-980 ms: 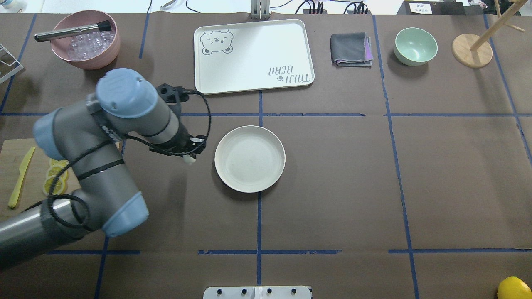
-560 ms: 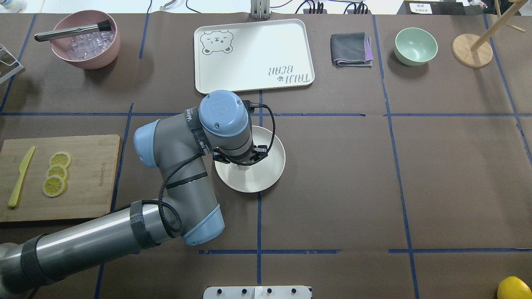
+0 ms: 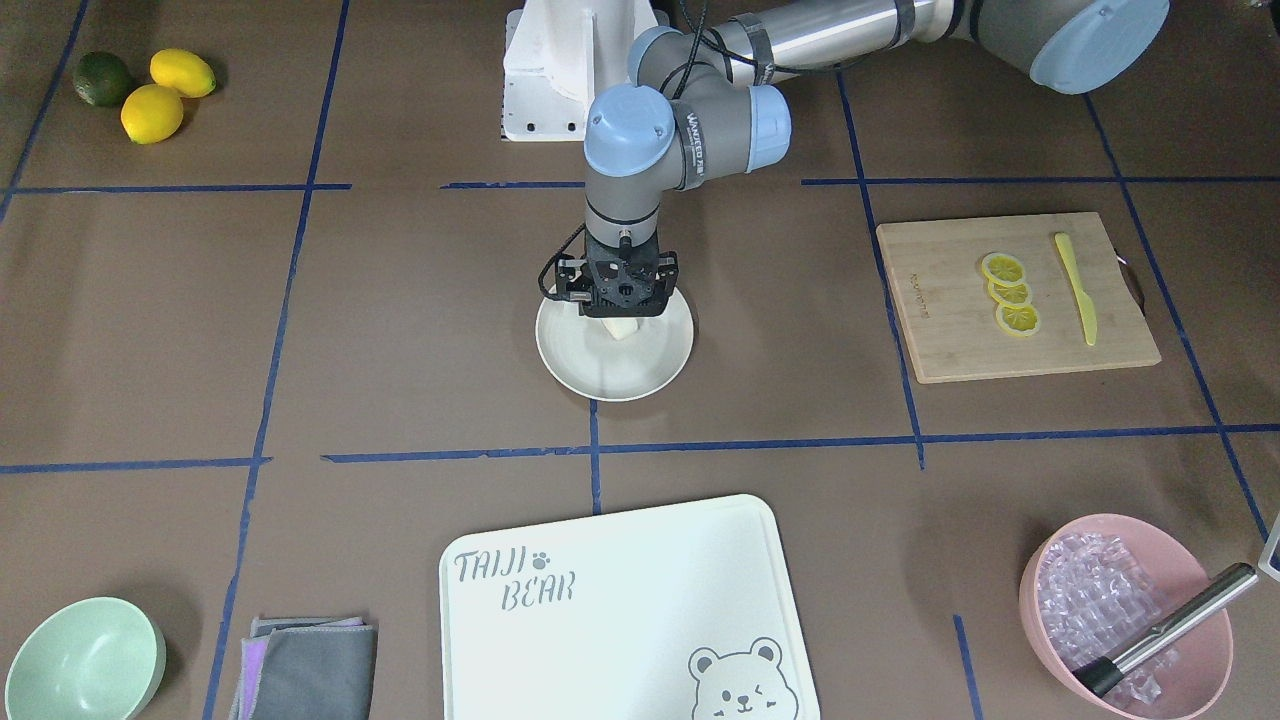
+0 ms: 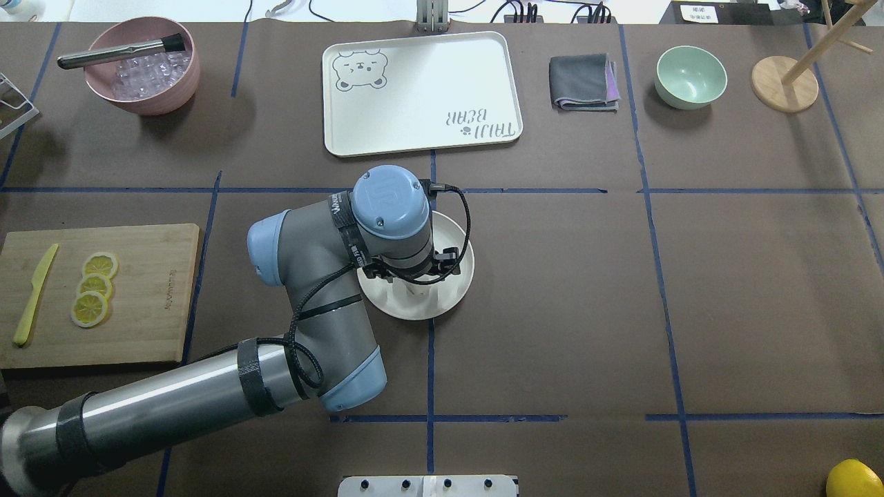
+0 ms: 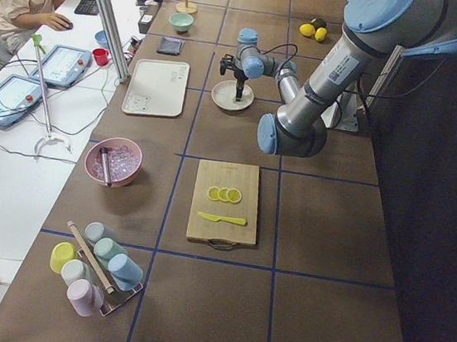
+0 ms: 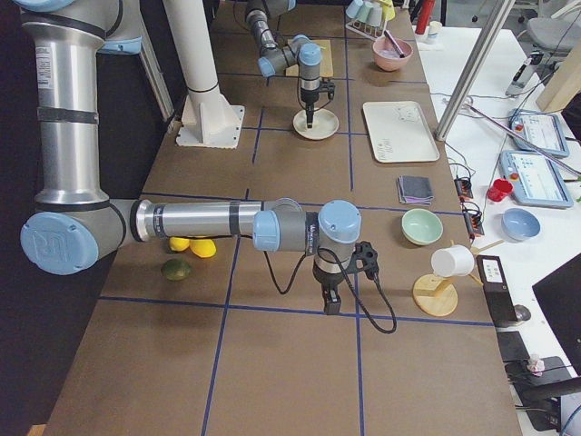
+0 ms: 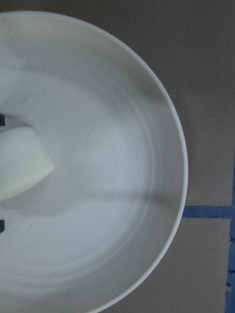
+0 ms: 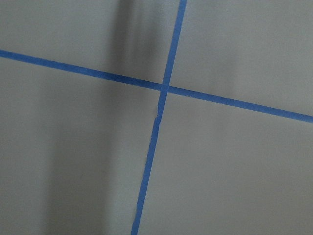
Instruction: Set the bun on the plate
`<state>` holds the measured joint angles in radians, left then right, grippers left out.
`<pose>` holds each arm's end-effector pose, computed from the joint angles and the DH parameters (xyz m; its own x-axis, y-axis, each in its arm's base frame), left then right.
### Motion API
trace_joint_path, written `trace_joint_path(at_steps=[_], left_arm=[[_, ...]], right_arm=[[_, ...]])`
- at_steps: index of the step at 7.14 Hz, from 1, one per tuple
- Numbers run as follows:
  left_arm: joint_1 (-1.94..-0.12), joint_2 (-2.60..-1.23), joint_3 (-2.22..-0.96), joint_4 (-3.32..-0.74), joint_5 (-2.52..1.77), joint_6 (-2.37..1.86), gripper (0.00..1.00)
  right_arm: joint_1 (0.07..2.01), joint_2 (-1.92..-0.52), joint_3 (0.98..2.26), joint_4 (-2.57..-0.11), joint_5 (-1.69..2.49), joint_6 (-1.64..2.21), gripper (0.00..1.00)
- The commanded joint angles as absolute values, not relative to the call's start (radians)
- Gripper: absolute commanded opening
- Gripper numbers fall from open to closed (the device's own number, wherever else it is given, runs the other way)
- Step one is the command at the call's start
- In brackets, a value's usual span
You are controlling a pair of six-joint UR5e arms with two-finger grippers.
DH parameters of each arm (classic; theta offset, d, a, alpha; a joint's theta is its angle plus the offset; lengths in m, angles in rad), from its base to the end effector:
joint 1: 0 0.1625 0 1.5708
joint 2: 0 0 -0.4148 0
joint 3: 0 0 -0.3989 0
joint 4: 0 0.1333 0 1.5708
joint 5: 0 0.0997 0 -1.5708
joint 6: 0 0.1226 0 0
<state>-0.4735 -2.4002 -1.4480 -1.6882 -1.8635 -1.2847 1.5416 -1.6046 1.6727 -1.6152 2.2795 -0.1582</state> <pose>0.6346 -0.4352 0.1902 0.6500 -0.0294 -0.7594 0.0675 0.9975 0.0191 0.0393 -0.4872 0.6406 0.7444 -0.1945 0.6388 0.1483 0.9809 0.1259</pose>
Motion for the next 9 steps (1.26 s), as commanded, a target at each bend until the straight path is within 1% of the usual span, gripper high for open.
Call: trace_joint_path(at_steps=[1, 2, 3, 4, 5, 6, 7, 8, 9], left_arm=[[-0.535, -2.372, -1.547, -1.605, -1.938, -1.212, 1.00], [-0.578, -2.296, -1.666, -1.526, -1.978, -1.144, 1.00], [-0.638, -2.169, -1.815, -1.491, -2.023, -1.009, 1.00], [-0.732, -2.057, -1.921, -1.449, -2.107, -0.871, 1.00], [-0.829, -1.937, -1.987, -1.442, -2.173, -0.709, 1.00], [-0.957, -1.813, -2.012, -1.442, -2.253, -0.510, 1.00], [-1.114, -1.702, -2.005, -1.440, -2.337, -0.286, 1.00], [-1.258, -1.622, -1.978, -1.436, -2.385, -0.118, 1.00], [-1.344, -1.568, -1.909, -1.439, -2.393, -0.032, 1.00]], right_arm=[[1.542, -1.605, 1.674, -1.615, 2.279, -0.160, 1.00], [1.542, -1.605, 1.674, -1.615, 2.279, -0.160, 1.00], [1.542, -1.603, 1.674, -1.614, 2.279, -0.160, 1.00], [1.542, -1.605, 1.675, -1.614, 2.281, -0.160, 1.00], [1.542, -1.605, 1.675, -1.614, 2.286, -0.160, 1.00], [1.542, -1.605, 1.675, -1.614, 2.286, -0.160, 1.00], [1.542, -1.605, 1.675, -1.614, 2.287, -0.160, 1.00], [1.542, -1.605, 1.675, -1.614, 2.289, -0.160, 1.00], [1.542, -1.605, 1.675, -1.614, 2.302, -0.160, 1.00]])
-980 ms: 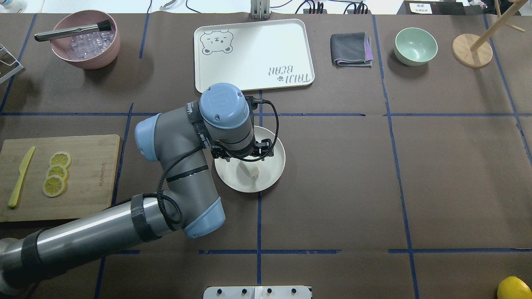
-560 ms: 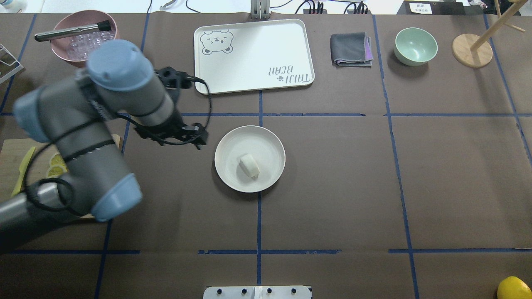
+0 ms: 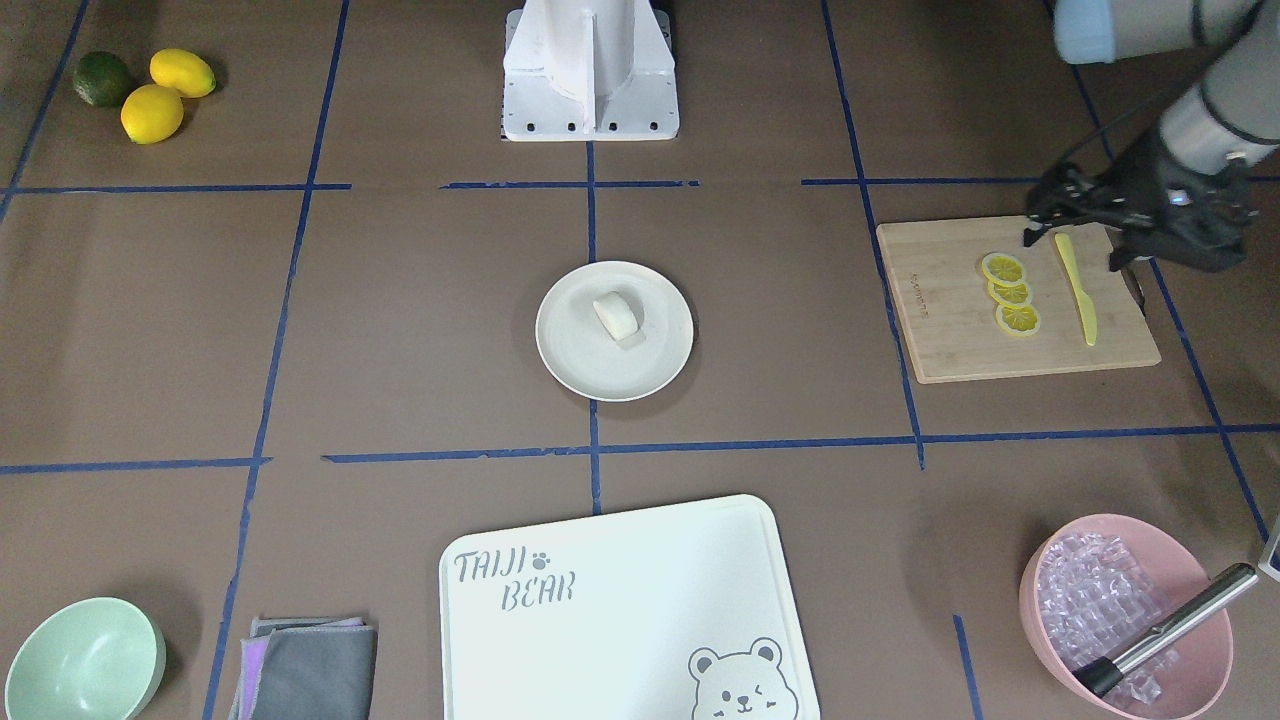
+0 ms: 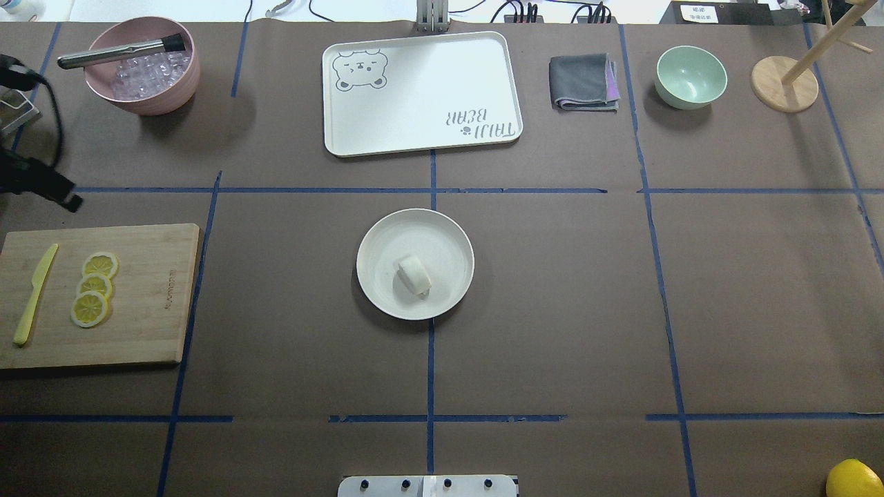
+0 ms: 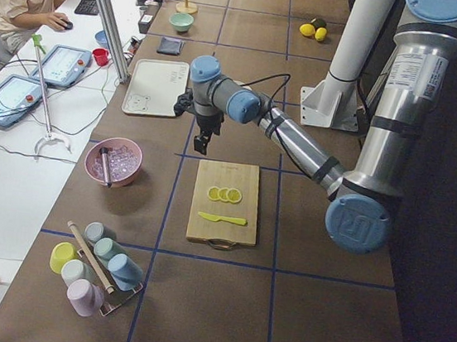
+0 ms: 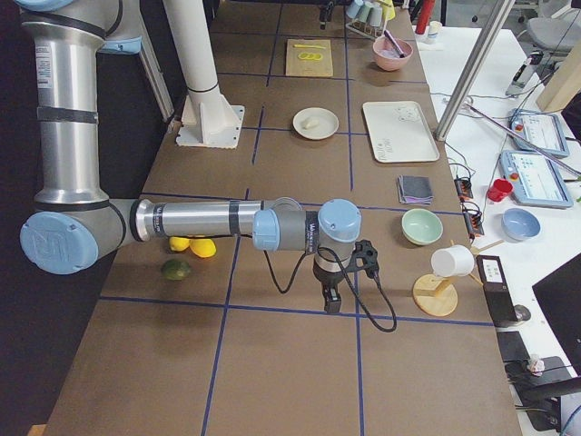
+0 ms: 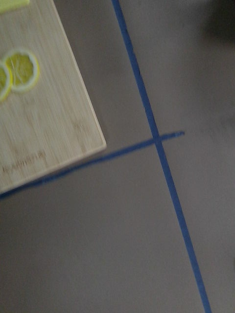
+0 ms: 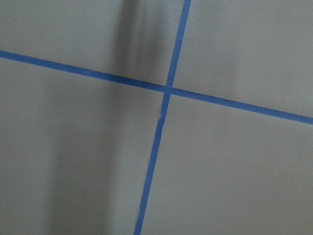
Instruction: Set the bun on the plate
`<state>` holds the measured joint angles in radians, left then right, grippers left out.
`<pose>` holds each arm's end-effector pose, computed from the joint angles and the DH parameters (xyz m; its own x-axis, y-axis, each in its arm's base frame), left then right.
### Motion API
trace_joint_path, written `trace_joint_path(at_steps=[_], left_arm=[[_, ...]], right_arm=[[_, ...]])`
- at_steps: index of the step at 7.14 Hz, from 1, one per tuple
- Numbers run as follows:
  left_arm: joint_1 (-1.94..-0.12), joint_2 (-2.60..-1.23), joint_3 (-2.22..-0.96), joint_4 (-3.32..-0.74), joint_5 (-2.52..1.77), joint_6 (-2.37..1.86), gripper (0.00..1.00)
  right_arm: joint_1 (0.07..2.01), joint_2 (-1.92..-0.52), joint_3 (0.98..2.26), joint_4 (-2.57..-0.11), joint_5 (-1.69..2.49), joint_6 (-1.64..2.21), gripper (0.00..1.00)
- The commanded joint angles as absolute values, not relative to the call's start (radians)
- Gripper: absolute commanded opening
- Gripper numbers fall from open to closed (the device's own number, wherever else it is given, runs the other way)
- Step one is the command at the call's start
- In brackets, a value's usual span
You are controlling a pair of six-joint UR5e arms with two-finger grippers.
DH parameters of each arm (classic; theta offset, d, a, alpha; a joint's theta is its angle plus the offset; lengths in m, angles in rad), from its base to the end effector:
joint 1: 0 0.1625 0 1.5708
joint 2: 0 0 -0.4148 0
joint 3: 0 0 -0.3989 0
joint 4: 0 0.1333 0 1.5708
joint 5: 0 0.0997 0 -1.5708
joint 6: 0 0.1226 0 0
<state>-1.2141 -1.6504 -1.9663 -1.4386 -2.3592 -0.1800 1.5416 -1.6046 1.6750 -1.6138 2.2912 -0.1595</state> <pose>0.1349 -0.4947 0.4414 0.6269 0.3040 -0.7173 -0.2202 0.9523 0.2112 0.0382 -0.4874 0.6384 0.7365 -0.1982 0.6467 0.1480 0.9802 0.1318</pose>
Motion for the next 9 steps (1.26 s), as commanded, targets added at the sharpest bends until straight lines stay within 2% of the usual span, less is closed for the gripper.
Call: trace_joint_path(at_steps=[1, 3, 6, 9], left_arm=[[-1.424, -1.539, -1.840, -1.448, -2.391, 0.067, 1.00], [-1.517, -1.526, -1.722, -1.457, -2.388, 0.222, 1.00], [-1.559, -1.471, -1.688, -1.460, -2.379, 0.229, 1.00], [-1.578, -1.483, -1.668, -1.463, -2.362, 0.212, 1.00]], right_arm=[[1.542, -1.605, 1.674, -1.614, 2.306, -0.160, 1.00], [1.542, -1.605, 1.674, -1.614, 2.306, -0.160, 1.00], [1.542, -1.605, 1.675, -1.614, 2.306, -0.160, 1.00], [1.542, -1.605, 1.674, -1.614, 2.306, -0.160, 1.00]])
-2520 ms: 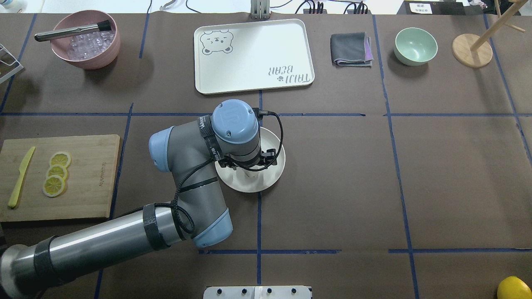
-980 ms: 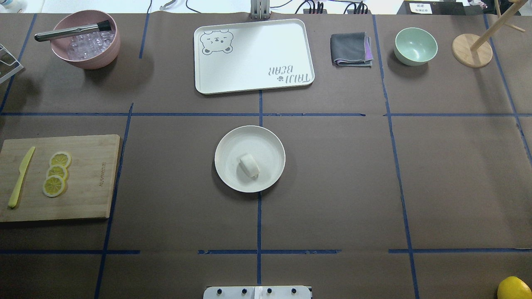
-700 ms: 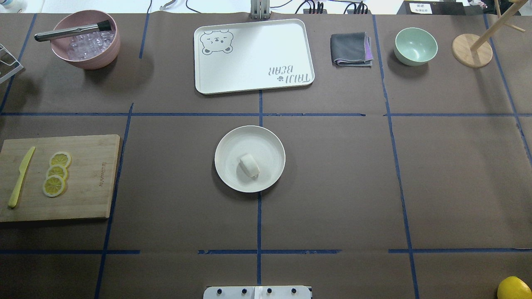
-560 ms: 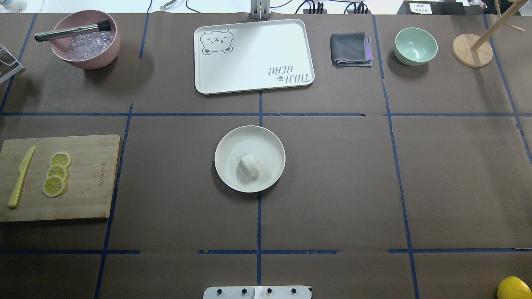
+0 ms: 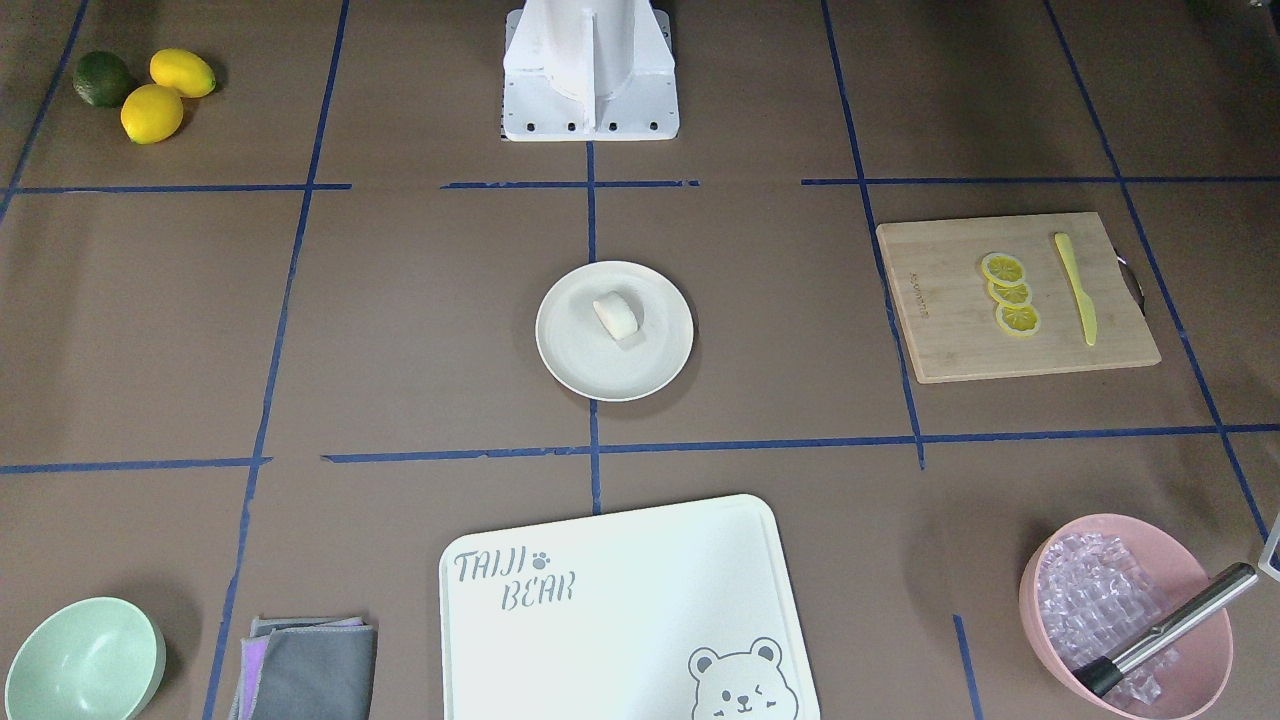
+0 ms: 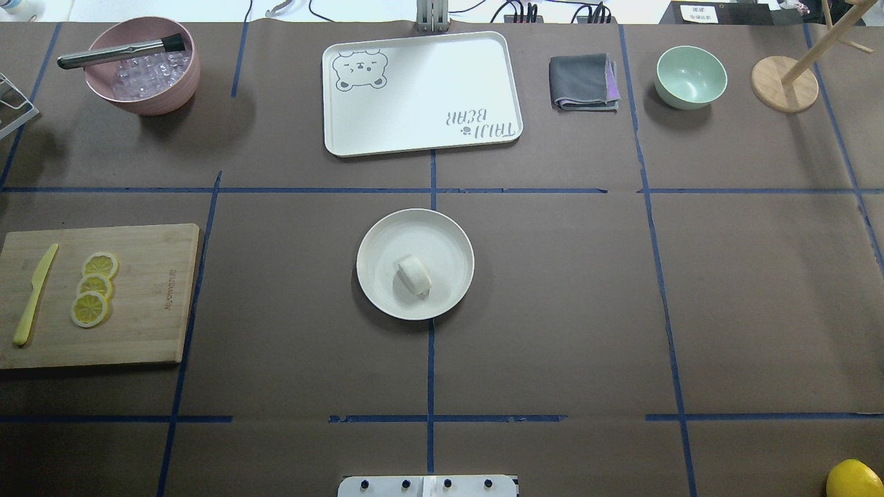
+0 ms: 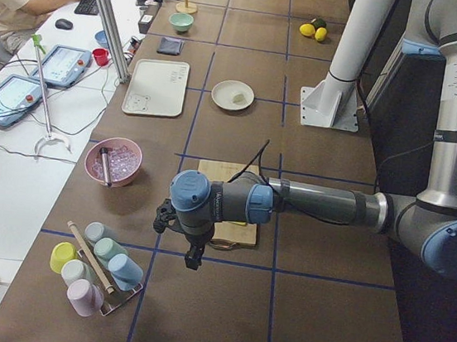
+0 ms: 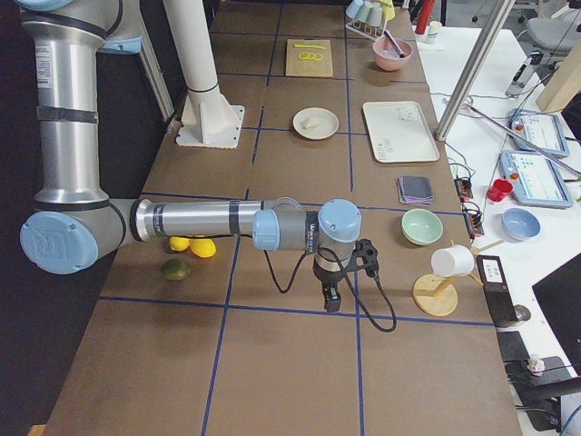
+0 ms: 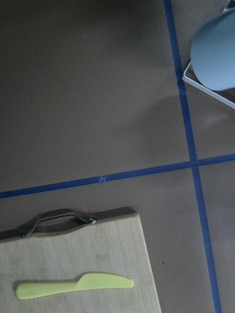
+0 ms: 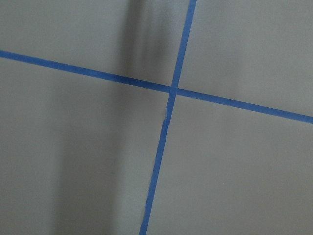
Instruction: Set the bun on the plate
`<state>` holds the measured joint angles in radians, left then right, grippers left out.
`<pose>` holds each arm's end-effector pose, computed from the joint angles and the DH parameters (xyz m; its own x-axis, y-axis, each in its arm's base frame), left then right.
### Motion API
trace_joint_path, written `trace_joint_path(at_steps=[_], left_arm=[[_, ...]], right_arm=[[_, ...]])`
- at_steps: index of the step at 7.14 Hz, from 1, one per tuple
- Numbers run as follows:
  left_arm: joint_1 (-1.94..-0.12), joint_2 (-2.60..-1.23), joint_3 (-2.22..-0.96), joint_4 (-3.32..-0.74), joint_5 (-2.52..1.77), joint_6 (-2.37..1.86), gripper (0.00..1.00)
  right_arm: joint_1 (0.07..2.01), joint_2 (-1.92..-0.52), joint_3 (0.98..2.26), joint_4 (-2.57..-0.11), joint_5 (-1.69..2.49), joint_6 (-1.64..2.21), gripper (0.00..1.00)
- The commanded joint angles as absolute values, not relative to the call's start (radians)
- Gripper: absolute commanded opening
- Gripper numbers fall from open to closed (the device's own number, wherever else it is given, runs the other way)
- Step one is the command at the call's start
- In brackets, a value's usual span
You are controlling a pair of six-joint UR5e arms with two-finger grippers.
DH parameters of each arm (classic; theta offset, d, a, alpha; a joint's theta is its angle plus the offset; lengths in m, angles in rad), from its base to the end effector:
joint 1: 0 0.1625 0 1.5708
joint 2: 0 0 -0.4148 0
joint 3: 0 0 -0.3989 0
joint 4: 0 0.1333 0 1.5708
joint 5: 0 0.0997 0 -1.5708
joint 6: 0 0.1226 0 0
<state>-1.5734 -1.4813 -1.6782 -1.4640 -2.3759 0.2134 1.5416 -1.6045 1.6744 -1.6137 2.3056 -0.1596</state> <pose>-0.0461 -0.4534 0.6620 0.6777 0.1466 -0.7206 -0.1442 0.9874 0.0653 0.0369 -0.4874 0.6374 0.7271 -0.1980 0.6574 0.1466 0.9802 0.1332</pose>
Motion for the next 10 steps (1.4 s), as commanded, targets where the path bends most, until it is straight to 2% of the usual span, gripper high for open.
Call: trace_joint_path(at_steps=[1, 10], left_arm=[[-1.577, -1.486, -1.667, -1.463, -2.309, 0.213, 1.00], [-1.575, -1.482, -1.669, -1.465, -2.296, 0.209, 1.00]], right_arm=[[1.542, -1.605, 1.674, -1.614, 2.306, -0.160, 1.00], [1.542, -1.603, 1.672, -1.614, 2.306, -0.158, 1.00]])
